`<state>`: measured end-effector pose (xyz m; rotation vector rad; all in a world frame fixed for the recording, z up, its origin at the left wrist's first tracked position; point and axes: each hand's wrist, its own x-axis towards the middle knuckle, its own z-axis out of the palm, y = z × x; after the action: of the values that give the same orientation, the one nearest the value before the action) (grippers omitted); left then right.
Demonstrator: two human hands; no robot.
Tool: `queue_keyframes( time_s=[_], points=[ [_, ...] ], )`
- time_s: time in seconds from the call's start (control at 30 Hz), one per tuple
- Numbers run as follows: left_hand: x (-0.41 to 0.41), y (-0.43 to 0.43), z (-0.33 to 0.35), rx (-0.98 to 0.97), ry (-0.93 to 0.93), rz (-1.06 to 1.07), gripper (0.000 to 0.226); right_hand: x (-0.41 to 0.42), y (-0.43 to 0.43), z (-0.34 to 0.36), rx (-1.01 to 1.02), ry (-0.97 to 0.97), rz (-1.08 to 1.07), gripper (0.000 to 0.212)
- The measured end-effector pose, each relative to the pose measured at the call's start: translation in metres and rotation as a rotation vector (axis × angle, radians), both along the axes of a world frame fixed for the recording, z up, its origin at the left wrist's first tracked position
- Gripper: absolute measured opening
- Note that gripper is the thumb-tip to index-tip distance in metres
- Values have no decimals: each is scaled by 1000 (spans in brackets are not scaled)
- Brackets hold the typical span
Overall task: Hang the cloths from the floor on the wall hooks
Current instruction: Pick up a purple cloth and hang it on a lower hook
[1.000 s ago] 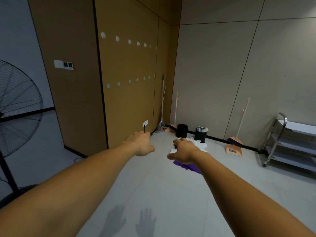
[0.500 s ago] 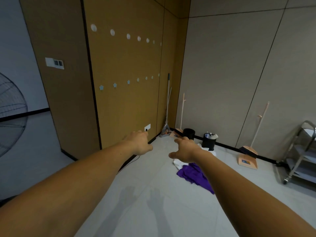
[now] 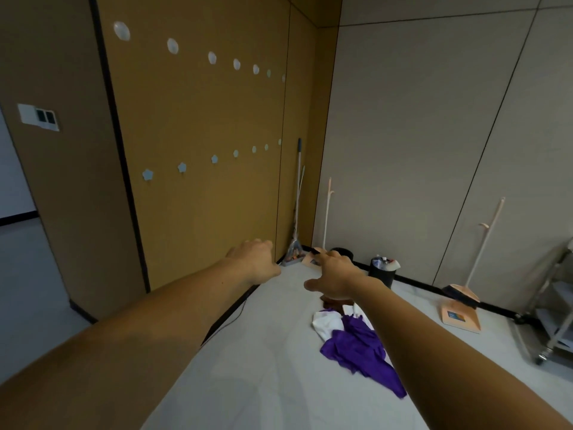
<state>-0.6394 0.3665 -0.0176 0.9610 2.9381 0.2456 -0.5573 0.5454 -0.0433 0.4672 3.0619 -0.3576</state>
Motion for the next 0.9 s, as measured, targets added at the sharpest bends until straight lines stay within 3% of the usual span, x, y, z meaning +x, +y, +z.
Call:
queue_keyframes(
  time_s=[0.2, 0.33, 0.7, 0.9],
  points=[
    [-89, 49, -9, -2, -12, 3, 33, -91, 49, -3, 15, -20, 2, 80],
    [-151, 87, -12, 7, 10, 56, 55, -159, 88, -1, 29, -13, 57, 69],
    [-301, 164, -5, 26, -17, 192, 42, -333, 175, 17, 17, -25, 179, 80],
    [-390, 189, -9, 43, 3, 242, 60, -429, 198, 15, 39, -32, 220, 84]
  ],
)
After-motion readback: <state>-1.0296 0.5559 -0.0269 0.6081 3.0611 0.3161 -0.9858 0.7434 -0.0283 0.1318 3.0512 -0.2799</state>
